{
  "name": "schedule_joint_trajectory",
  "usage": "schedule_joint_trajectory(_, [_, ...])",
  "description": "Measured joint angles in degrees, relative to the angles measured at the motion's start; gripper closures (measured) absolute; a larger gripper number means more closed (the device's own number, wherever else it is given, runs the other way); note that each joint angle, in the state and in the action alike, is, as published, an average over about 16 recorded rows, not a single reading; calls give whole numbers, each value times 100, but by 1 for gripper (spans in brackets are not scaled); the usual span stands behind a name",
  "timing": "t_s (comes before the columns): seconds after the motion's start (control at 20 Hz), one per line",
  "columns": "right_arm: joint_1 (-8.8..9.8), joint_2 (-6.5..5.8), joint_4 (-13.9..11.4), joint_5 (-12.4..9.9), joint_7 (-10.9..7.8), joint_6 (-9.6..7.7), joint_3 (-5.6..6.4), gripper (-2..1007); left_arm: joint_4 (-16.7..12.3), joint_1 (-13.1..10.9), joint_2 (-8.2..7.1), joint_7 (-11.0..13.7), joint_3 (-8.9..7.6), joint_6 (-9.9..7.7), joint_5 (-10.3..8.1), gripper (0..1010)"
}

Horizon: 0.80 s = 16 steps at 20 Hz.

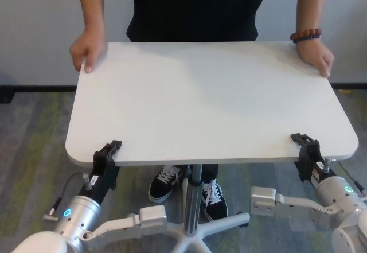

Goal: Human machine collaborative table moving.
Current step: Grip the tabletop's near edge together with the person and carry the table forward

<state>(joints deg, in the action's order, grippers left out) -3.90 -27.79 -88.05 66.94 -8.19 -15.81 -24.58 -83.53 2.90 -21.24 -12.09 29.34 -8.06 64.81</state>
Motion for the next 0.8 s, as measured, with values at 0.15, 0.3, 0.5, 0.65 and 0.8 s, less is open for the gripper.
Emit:
schedule_joint_trajectory(0.15, [-93, -5, 126, -30, 39, 47, -19, 689, 124, 97, 56, -20, 56, -11, 18, 736])
schedule_joint_trajectory(0.3, [-184, -3, 256, -66, 82, 93, -39, 689, 251, 187, 111, -45, 110, -20, 31, 736])
schedule_joint_trajectory(0.5, [-300, 4, 432, -116, 143, 148, -69, 689, 419, 306, 184, -81, 181, -34, 51, 736])
schedule_joint_trajectory(0.65, [-387, 13, 567, -159, 191, 193, -90, 689, 535, 390, 235, -105, 229, -45, 62, 735])
schedule_joint_trajectory(0.8, [-470, 27, 698, -206, 239, 235, -108, 689, 631, 463, 281, -127, 267, -59, 69, 735])
